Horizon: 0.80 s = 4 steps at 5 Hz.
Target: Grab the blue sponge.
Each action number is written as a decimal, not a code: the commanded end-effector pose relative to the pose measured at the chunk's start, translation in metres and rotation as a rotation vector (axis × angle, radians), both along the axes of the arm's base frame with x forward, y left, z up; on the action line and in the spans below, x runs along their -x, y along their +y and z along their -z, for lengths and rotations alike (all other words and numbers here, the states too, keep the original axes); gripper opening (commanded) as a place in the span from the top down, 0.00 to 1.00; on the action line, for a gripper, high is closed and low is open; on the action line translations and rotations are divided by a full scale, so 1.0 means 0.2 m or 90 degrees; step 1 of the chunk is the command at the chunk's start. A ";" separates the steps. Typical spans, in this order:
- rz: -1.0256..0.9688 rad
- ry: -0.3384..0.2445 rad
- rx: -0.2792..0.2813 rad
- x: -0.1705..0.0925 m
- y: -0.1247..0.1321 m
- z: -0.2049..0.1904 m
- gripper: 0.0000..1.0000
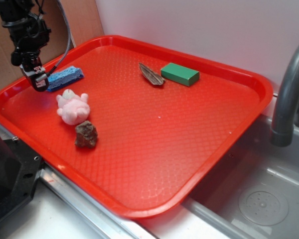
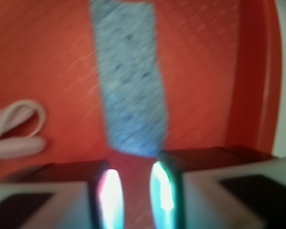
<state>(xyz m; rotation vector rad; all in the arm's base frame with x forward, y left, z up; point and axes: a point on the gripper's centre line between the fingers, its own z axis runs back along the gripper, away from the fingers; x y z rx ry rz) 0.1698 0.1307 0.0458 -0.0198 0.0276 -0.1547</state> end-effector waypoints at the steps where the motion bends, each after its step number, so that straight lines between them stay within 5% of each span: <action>1: 0.002 -0.017 -0.042 0.01 0.03 -0.16 0.00; 4: 0.036 -0.036 -0.053 -0.09 0.01 -0.11 0.00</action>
